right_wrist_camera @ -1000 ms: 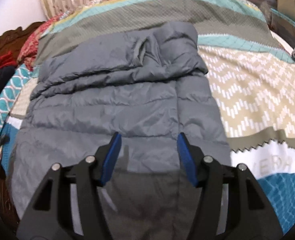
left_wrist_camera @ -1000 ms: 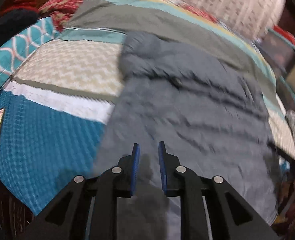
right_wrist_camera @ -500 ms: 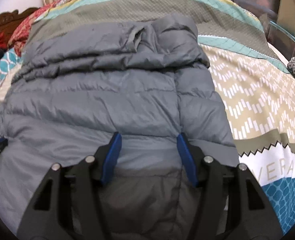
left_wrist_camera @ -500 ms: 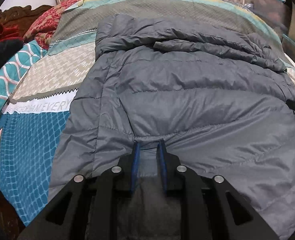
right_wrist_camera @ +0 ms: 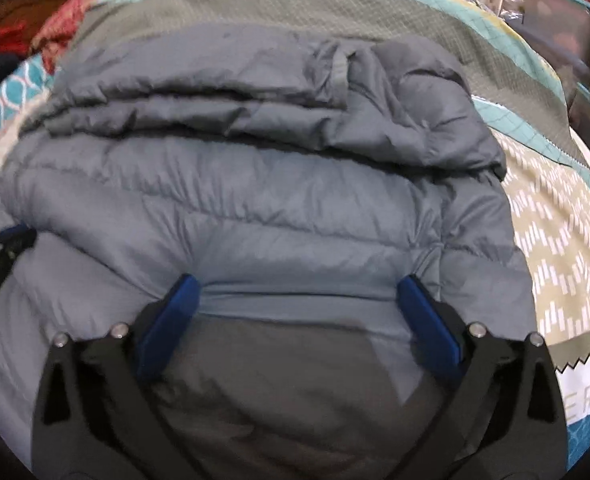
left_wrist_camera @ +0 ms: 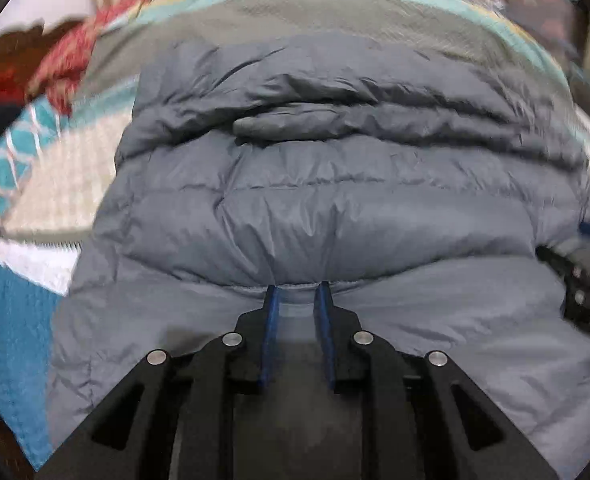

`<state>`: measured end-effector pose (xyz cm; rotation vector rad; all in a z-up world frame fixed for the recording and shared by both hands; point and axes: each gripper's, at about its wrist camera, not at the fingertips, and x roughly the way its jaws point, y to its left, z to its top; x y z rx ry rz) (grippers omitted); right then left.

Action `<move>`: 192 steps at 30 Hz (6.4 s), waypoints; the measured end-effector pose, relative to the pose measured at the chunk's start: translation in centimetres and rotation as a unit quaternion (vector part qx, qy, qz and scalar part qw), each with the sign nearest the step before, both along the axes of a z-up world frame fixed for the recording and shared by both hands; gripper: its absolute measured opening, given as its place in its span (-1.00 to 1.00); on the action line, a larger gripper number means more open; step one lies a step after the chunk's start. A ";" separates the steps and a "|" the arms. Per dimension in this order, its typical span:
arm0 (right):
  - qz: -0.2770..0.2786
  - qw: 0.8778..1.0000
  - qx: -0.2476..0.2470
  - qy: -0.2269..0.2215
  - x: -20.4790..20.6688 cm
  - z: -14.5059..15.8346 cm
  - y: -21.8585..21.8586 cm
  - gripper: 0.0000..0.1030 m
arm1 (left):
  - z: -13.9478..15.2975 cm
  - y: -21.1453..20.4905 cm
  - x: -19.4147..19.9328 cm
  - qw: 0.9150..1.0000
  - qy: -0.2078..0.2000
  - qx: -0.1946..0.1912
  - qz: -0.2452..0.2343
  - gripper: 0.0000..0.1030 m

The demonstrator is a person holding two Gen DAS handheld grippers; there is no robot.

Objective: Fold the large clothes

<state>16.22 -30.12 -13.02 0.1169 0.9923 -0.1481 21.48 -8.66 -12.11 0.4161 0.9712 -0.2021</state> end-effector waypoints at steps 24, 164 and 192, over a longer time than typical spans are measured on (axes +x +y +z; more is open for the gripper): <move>-0.003 1.000 0.002 -0.001 0.1 0.0 0.0 0.87 | -1.6 -3.8 -1.7 0.989 -0.049 0.139 -0.008 -0.52; -0.142 0.934 0.323 -0.050 -30.3 2.4 -5.2 0.44 | 3.1 19.1 -10.9 0.954 0.199 -0.192 0.117 0.26; -0.067 0.901 0.427 -0.025 -32.3 1.9 -3.8 -0.95 | 3.4 20.3 -13.2 0.948 0.191 -0.228 0.111 -0.33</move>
